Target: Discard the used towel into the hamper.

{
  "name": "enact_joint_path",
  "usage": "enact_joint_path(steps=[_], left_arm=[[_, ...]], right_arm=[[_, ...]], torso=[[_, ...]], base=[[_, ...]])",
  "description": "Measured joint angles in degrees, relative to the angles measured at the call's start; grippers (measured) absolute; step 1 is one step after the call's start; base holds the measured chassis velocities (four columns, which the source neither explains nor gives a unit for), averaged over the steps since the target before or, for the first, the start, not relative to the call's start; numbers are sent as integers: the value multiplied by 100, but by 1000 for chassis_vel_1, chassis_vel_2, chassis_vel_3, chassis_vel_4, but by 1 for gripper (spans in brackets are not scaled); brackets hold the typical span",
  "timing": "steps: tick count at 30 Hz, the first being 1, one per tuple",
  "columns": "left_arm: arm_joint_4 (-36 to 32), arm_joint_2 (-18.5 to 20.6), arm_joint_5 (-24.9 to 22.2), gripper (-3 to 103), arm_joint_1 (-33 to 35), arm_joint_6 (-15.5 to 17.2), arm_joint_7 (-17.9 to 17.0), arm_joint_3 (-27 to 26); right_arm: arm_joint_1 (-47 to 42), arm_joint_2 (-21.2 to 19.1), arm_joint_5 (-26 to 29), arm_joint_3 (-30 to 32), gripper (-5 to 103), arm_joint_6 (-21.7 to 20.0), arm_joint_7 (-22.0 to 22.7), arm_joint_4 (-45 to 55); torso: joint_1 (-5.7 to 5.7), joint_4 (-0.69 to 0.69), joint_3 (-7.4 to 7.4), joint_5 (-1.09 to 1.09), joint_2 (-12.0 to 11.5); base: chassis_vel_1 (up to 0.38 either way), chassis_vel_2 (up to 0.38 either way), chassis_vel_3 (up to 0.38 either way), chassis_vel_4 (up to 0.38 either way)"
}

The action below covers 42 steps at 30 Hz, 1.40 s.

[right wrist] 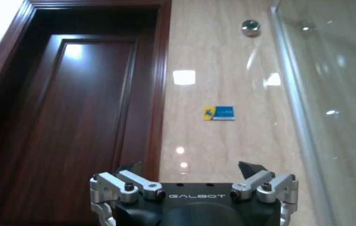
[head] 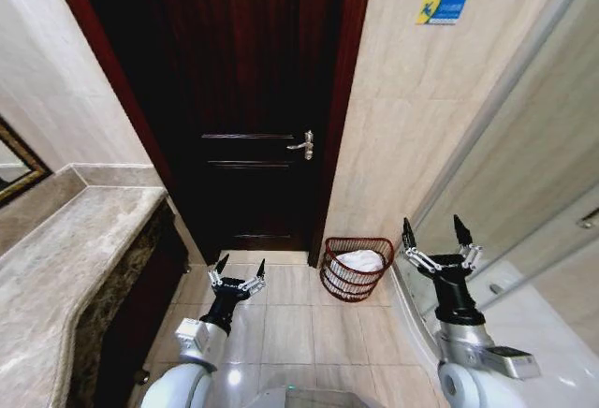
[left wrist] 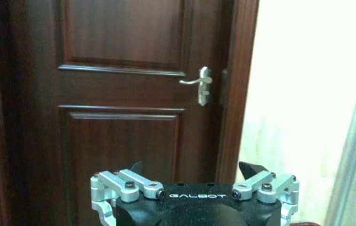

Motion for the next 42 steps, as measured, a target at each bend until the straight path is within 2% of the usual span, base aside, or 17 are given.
enact_joint_path(steps=[42], left_arm=[[0, 0, 0, 100, 0, 0, 0, 0]], right_arm=[[-159, 47, 95, 44, 100, 205, -104, 54]], torso=[[1, 0, 0, -1, 1]], base=[[-118, -120, -113, -120]])
